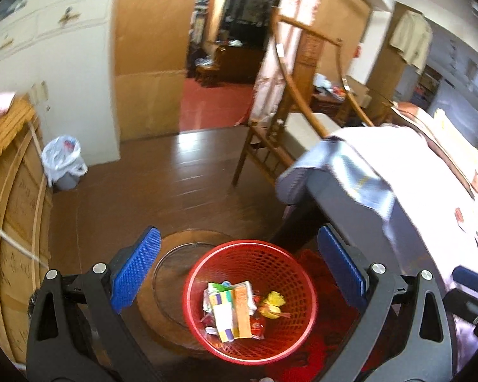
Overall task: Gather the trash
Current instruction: 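Carry medicine box and yellow item to the red wastebasket and release both, then move both tools back over the table toward the remaining trash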
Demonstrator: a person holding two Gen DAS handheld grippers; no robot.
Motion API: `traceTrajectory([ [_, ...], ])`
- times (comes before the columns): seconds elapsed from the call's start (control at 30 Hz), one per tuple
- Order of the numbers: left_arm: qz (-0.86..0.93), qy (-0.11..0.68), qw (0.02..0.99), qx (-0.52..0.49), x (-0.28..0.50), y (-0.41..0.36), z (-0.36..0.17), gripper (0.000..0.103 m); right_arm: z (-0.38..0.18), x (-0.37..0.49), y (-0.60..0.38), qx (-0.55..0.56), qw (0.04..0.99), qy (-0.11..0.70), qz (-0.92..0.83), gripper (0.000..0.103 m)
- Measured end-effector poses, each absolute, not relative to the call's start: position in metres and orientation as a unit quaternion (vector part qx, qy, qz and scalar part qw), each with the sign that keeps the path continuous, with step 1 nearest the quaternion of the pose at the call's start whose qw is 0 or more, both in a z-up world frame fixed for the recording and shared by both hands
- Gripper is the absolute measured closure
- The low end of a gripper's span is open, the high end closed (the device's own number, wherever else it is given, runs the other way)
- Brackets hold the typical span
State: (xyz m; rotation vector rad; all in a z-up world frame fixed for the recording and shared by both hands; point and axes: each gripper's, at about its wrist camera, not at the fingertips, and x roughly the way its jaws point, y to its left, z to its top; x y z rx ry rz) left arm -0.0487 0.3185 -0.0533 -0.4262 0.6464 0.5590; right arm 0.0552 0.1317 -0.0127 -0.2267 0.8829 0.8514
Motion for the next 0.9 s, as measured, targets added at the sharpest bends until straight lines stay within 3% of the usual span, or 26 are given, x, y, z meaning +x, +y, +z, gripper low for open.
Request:
traceTrajectory([
  [0.47,0.155,0.318,0.929,-0.106,-0.01,0.194,-0.005,0.007,0.03,0.074,-0.048,-0.005,0.892,0.335,0.303,0.022],
  [0.9,0.043,0.362,0.931,0.034,0.122,0.072,-0.012,0.007,-0.002,0.145,-0.193,0.039,0.926,0.345,0.15,0.016],
])
